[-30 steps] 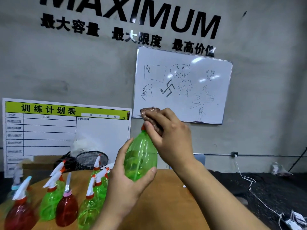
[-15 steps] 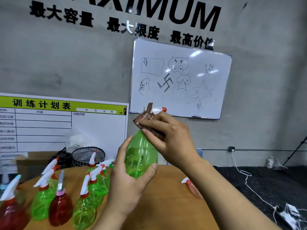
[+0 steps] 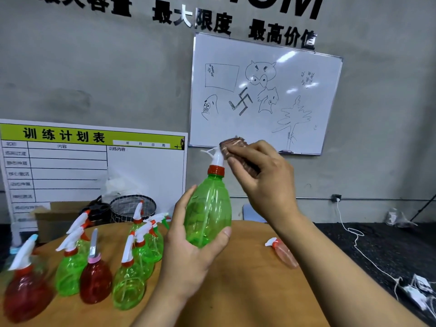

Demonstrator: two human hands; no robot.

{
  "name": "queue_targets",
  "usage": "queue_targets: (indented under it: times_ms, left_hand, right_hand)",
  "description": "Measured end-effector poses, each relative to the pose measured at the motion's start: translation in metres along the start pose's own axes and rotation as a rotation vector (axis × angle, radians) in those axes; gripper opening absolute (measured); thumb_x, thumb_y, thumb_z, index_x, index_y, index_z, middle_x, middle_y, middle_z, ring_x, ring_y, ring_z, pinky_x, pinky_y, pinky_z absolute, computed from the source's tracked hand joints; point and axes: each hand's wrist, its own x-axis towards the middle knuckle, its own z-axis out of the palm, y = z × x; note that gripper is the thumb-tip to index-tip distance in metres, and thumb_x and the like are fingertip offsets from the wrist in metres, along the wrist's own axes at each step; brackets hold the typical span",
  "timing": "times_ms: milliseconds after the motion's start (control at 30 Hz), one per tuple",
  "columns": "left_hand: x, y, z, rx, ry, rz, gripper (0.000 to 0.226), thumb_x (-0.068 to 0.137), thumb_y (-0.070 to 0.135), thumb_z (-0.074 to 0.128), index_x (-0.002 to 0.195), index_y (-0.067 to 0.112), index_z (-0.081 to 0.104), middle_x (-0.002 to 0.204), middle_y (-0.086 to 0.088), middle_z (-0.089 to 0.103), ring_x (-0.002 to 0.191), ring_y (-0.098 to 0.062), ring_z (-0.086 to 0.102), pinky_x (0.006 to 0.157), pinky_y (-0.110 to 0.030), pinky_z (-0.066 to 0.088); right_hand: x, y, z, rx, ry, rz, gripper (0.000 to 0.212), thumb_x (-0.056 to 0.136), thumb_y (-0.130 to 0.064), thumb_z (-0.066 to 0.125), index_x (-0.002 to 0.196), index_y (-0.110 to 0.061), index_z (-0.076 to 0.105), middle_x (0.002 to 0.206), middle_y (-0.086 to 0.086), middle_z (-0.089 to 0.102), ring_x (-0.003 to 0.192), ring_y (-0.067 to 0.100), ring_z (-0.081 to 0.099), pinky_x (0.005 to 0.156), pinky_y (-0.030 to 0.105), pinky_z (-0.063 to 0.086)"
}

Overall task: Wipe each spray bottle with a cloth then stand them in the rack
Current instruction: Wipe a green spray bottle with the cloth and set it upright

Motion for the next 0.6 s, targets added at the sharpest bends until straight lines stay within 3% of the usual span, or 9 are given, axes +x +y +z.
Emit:
queue_targets:
  times_ms: [67, 200, 367, 533, 600]
  left_hand:
    - [0.001, -0.001, 0.001, 0.003, 0.002, -0.004, 0.089, 0.07, 0.047, 0.089, 0.149, 0.044, 0.048, 0.139, 0.021, 0.065, 0.129, -0.005, 0.064, 0.101, -0.017, 0.052]
    - [0.005, -0.007, 0.002, -0.017, 0.027, -0.02, 0.083, 0.074, 0.027, 0.088, 0.148, 0.035, 0.05, 0.135, 0.031, 0.063, 0.127, 0.003, 0.062, 0.097, -0.008, 0.047]
    - [0.002, -0.013, 0.003, -0.004, 0.0, -0.023, 0.086, 0.074, 0.028, 0.088, 0.15, 0.035, 0.049, 0.136, 0.03, 0.062, 0.128, 0.003, 0.062, 0.097, -0.008, 0.047]
    - [0.003, -0.019, -0.001, -0.031, 0.035, -0.045, 0.084, 0.074, 0.026, 0.087, 0.149, 0.035, 0.05, 0.136, 0.026, 0.065, 0.126, 0.0, 0.064, 0.096, -0.01, 0.049]
    - [0.004, -0.025, -0.003, -0.02, 0.033, -0.052, 0.085, 0.074, 0.027, 0.088, 0.15, 0.035, 0.05, 0.137, 0.023, 0.065, 0.128, -0.003, 0.064, 0.098, -0.012, 0.05]
  right_hand:
    - [-0.001, 0.0, 0.004, 0.018, -0.002, -0.004, 0.022, 0.095, -0.038, 0.072, 0.113, -0.031, 0.08, 0.097, -0.012, 0.066, 0.083, 0.01, 0.066, 0.068, 0.04, 0.055]
    - [-0.011, -0.006, 0.013, 0.107, -0.172, -0.148, 0.023, 0.097, -0.039, 0.071, 0.117, -0.033, 0.079, 0.095, -0.014, 0.063, 0.079, 0.007, 0.063, 0.064, 0.04, 0.054]
    - [-0.007, 0.007, 0.019, 0.027, 0.034, 0.029, 0.021, 0.096, -0.038, 0.073, 0.114, -0.031, 0.081, 0.096, -0.009, 0.067, 0.08, 0.014, 0.068, 0.065, 0.042, 0.056]
    - [-0.018, 0.004, 0.029, 0.14, -0.155, -0.126, 0.024, 0.097, -0.038, 0.07, 0.119, -0.031, 0.079, 0.095, -0.011, 0.064, 0.081, 0.012, 0.065, 0.065, 0.041, 0.054]
    - [-0.017, 0.011, 0.034, 0.099, -0.121, -0.107, 0.024, 0.097, -0.04, 0.07, 0.117, -0.032, 0.079, 0.097, -0.011, 0.065, 0.081, 0.013, 0.067, 0.064, 0.041, 0.055]
